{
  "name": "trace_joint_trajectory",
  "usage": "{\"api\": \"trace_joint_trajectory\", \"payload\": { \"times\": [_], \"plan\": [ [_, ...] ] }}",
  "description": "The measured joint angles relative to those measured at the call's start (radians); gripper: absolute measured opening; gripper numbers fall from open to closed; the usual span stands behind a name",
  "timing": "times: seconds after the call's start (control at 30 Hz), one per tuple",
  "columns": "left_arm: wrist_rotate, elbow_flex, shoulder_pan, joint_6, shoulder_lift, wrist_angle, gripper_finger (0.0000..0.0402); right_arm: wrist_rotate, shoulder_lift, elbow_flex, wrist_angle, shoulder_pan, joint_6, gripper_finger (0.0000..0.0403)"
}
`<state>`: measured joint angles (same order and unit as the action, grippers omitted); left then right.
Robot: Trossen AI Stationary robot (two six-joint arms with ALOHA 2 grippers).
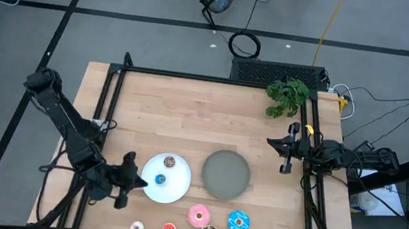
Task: Pick & Place donuts
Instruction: Put the small white donut on the white plate
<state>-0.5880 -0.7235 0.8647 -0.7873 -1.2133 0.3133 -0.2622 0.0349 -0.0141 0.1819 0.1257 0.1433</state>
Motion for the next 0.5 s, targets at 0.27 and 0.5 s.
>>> {"api": "trace_joint_trajectory", "payload": {
  "times": [0.27, 0.5],
  "plan": [
    [-0.021, 0.004, 0.008, 0.133, -0.095, -0.147, 0.0004, 0.003, 0.018, 0.000, -0.010, 0.000, 0.000, 0.0000],
    [-0.042, 0.004, 0.008, 0.221, -0.143, -0.219, 0.0009, 0.001, 0.034, 0.000, -0.008, -0.001, 0.003, 0.0000]
  ]
}}
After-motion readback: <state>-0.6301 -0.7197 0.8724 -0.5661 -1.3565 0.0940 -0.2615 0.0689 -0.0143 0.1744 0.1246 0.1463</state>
